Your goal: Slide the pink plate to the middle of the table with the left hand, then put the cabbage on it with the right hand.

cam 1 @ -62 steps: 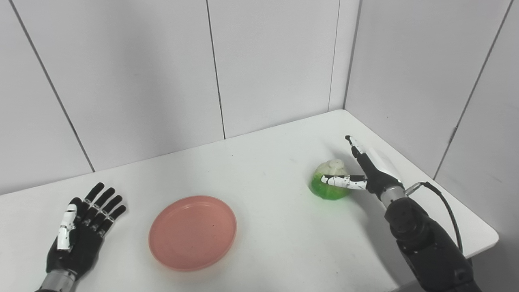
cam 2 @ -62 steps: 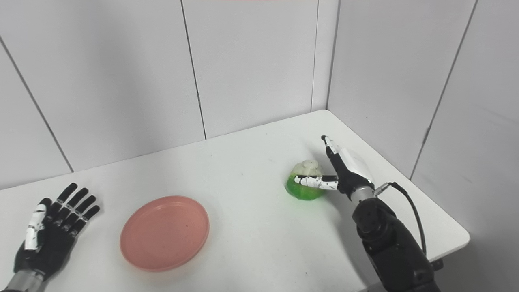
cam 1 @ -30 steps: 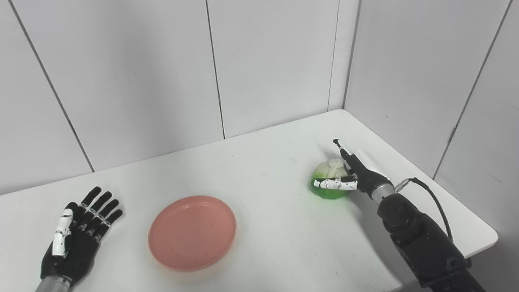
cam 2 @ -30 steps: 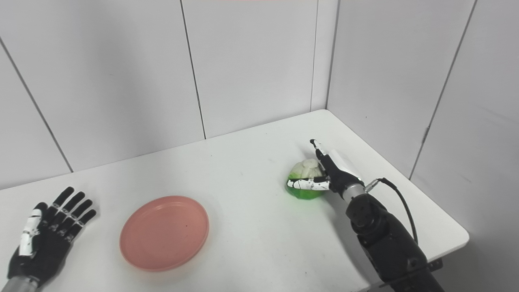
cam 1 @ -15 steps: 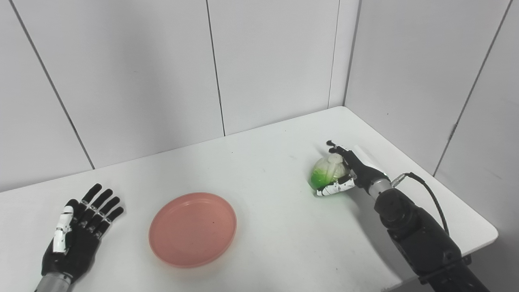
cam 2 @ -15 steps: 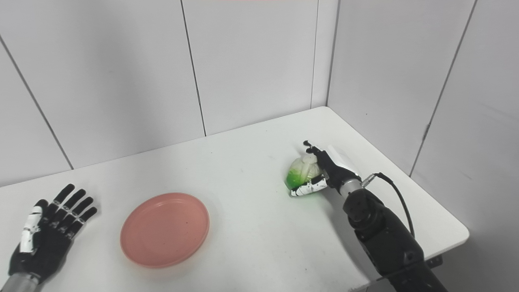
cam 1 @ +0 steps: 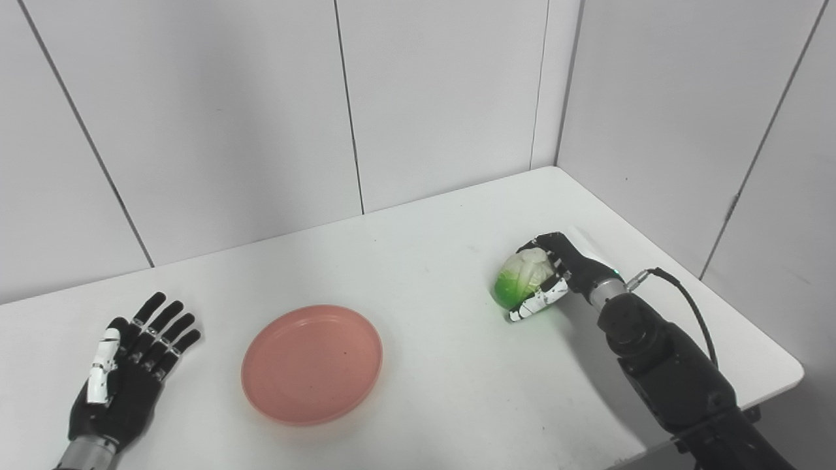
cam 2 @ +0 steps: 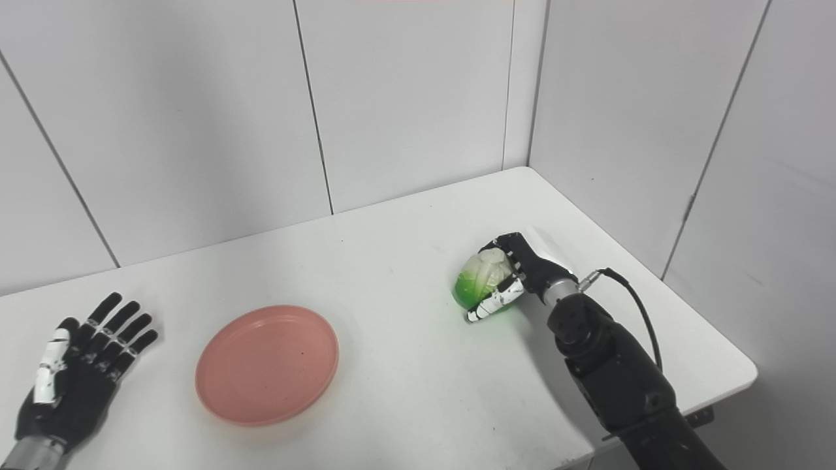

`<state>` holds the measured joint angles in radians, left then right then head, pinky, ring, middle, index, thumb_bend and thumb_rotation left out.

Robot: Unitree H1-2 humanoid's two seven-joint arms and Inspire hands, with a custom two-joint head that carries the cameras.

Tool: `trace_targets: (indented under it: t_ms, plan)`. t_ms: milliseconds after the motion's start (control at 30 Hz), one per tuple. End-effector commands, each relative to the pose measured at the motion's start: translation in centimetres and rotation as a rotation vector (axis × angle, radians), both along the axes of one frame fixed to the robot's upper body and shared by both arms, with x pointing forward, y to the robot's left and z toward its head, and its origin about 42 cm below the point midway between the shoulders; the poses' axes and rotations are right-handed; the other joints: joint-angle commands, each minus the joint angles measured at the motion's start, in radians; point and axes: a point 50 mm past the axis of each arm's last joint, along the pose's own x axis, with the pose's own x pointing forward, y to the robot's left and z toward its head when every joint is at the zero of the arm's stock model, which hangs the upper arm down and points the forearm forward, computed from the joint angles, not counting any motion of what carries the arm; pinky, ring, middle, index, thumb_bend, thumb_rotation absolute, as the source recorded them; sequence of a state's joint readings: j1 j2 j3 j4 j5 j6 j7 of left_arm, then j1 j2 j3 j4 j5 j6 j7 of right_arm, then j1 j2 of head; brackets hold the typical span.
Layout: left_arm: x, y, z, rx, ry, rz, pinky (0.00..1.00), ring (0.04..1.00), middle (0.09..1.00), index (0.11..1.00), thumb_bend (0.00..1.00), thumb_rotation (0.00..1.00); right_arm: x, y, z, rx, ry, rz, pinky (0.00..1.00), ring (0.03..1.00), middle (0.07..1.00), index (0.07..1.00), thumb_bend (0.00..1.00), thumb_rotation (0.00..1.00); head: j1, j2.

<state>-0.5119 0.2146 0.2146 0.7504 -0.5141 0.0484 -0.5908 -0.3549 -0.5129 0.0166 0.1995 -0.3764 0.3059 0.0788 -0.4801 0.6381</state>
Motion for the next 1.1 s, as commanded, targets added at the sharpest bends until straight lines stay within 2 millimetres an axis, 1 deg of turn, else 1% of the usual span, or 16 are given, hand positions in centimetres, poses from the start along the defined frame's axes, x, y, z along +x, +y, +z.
trace_targets:
  t_ms: [0,267,433,533,633,667,700,800,833,867,933,967,1033,1067]
  plan:
    - [-4.2,0.3,-6.0,-0.006,0.243,0.015,0.79,0.819,0.83,0.832,0.41,0.83,0.6,0.2,0.9,0.0,-0.005,-0.01,0.39,0.43,0.461,0.506,0.53,0.0,0.0,-0.001]
    - [-4.2,0.2,-6.0,0.003,0.237,0.008,0.79,0.816,0.829,0.832,0.41,0.85,0.5,0.0,1.0,0.032,-0.031,-0.018,0.4,0.45,0.474,0.497,0.53,0.0,0.011,-0.003]
    - [-4.3,-0.1,-6.0,0.009,0.232,0.008,0.8,0.824,0.834,0.835,0.41,0.84,0.2,0.3,2.5,0.095,-0.075,0.022,0.38,0.443,0.472,0.5,0.53,0.0,0.02,-0.009]
    - [-4.3,-0.5,-6.0,0.002,0.234,0.006,0.8,0.825,0.835,0.834,0.41,0.83,0.1,1.2,4.1,0.089,-0.11,0.043,0.38,0.442,0.467,0.505,0.53,0.0,0.036,-0.016]
    - [-4.5,-1.1,-5.8,-0.005,0.234,0.002,0.81,0.83,0.838,0.838,0.41,0.84,0.0,3.0,6.3,0.085,-0.163,0.093,0.38,0.438,0.465,0.509,0.53,0.0,0.057,-0.021]
    - [-4.6,-1.4,-5.8,-0.005,0.234,0.003,0.81,0.831,0.838,0.838,0.41,0.84,0.0,3.4,6.7,0.088,-0.175,0.106,0.38,0.437,0.464,0.509,0.53,0.0,0.078,-0.024]
    - [-4.6,-1.6,-5.8,-0.006,0.235,0.004,0.81,0.832,0.838,0.837,0.41,0.83,0.0,3.5,7.0,0.089,-0.18,0.112,0.37,0.437,0.465,0.509,0.53,0.0,0.078,-0.024]
    - [-5.0,-2.8,-5.6,0.002,0.215,-0.005,0.82,0.839,0.844,0.841,0.42,0.85,0.2,5.8,8.7,0.084,-0.222,0.177,0.38,0.437,0.469,0.504,0.53,0.0,0.138,-0.033]
    - [-5.2,-3.3,-5.5,0.006,0.209,-0.007,0.82,0.843,0.848,0.845,0.42,0.85,0.3,6.3,9.2,0.082,-0.232,0.199,0.38,0.437,0.47,0.504,0.53,0.0,0.171,-0.037]
    - [-5.4,-3.8,-5.3,0.009,0.205,-0.005,0.83,0.852,0.855,0.85,0.41,0.87,0.4,7.0,9.7,0.083,-0.239,0.221,0.39,0.443,0.473,0.499,0.53,0.0,0.171,-0.037]
    - [-6.0,-5.4,-4.8,0.02,0.2,0.002,0.84,0.859,0.862,0.853,0.41,0.88,0.8,8.8,10.5,0.109,-0.256,0.287,0.39,0.453,0.478,0.493,0.53,0.0,0.252,-0.044]
    - [-6.3,-6.0,-4.6,0.022,0.198,0.004,0.84,0.862,0.864,0.854,0.4,0.9,1.1,9.7,10.7,0.127,-0.257,0.313,0.39,0.455,0.477,0.494,0.53,0.0,0.258,-0.044]
    - [-6.8,-7.3,-4.1,0.014,0.205,0.011,0.85,0.863,0.867,0.856,0.39,0.92,1.5,11.6,11.0,0.15,-0.256,0.366,0.38,0.447,0.473,0.501,0.53,0.0,0.293,-0.047]
    - [-7.0,-7.9,-3.9,0.012,0.208,0.011,0.86,0.872,0.876,0.864,0.39,0.94,1.8,12.3,11.0,0.156,-0.251,0.386,0.37,0.437,0.469,0.506,0.53,0.0,0.321,-0.048]
